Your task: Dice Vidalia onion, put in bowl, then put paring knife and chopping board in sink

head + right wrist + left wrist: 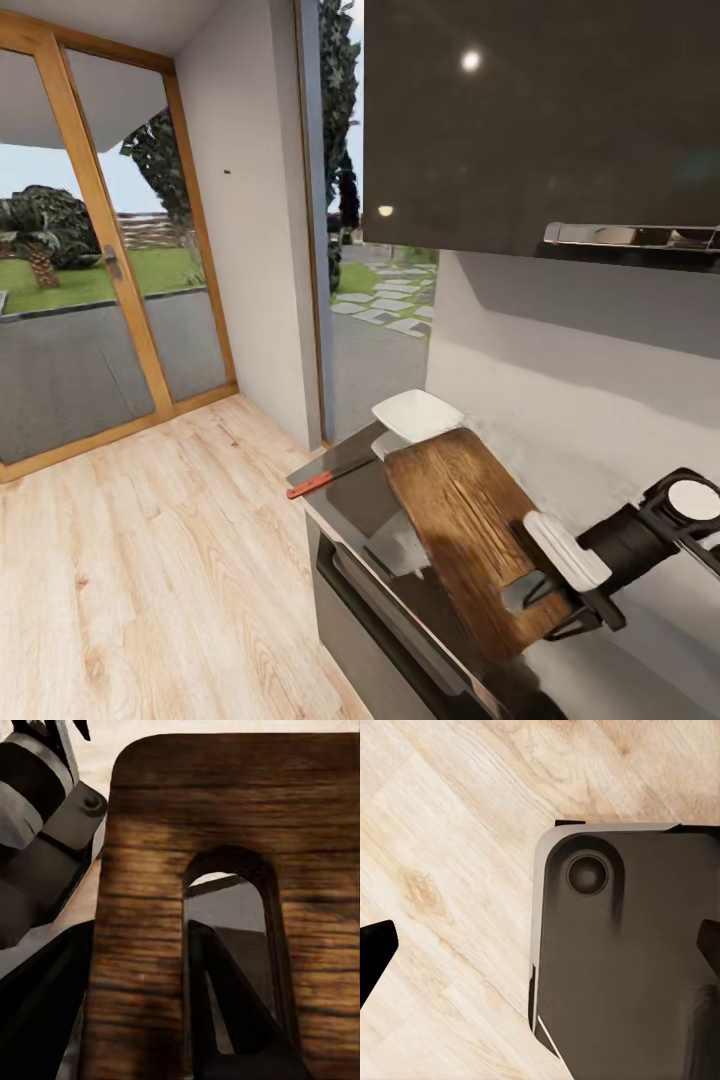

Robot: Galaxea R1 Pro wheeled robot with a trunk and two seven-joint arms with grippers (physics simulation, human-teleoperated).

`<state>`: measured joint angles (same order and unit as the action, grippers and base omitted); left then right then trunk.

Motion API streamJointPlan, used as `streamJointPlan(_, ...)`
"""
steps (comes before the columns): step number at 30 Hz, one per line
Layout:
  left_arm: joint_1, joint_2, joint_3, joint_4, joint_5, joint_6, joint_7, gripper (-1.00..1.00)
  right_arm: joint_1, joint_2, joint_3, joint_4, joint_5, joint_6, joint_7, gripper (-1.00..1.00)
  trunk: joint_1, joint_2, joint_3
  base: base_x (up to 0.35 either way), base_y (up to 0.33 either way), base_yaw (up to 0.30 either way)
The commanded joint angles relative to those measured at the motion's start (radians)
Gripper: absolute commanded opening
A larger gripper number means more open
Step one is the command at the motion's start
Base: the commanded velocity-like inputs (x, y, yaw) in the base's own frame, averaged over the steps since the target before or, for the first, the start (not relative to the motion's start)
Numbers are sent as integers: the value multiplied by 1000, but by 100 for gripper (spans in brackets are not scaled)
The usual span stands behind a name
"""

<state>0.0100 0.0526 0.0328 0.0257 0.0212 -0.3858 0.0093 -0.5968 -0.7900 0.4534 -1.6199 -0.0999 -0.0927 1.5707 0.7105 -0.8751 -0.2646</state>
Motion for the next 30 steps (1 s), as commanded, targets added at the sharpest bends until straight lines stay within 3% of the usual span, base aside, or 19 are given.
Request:
streamJointPlan(1, -1, 0, 3, 2, 2, -5, 0, 100, -3, -1, 24, 2, 0, -17, 0, -100, 0, -1, -1, 0, 0, 0)
streamJointPlan(4, 0, 0, 3, 2, 2, -5, 0, 100, -3, -13, 117, 8, 45, -78, 0, -100, 0, -1, -1, 0, 0, 0)
streamJointPlan(8, 0, 0, 3, 2, 2, -5, 0, 100, -3, -73, 130, 8, 35, -90, 0, -100, 0, -1, -1, 0, 0, 0)
streamJointPlan(9, -1, 0, 3, 2, 2, -5, 0, 100, -3, -93, 131, 8, 13, -91, 0, -100, 0, -1, -1, 0, 0, 0)
streamJointPlan(11, -1, 0, 3, 2, 2, -5, 0, 100, -3, -144, 133, 9, -78, -94, 0, -100, 0, -1, -1, 0, 0, 0)
streamJointPlan(15, -1, 0, 3, 2, 2, -5, 0, 100, -3, -191, 133, 9, -132, -95, 0, -100, 0, -1, -1, 0, 0, 0)
streamJointPlan(22, -1, 0, 3, 2, 2, -5, 0, 100, -3, -206, 134, 10, -177, -96, 0, -100, 0, -1, -1, 0, 0, 0)
streamJointPlan(30, 0, 0, 3, 2, 2, -5, 0, 100, -3, -207, 137, 11, -182, -96, 0, -100, 0, -1, -1, 0, 0, 0)
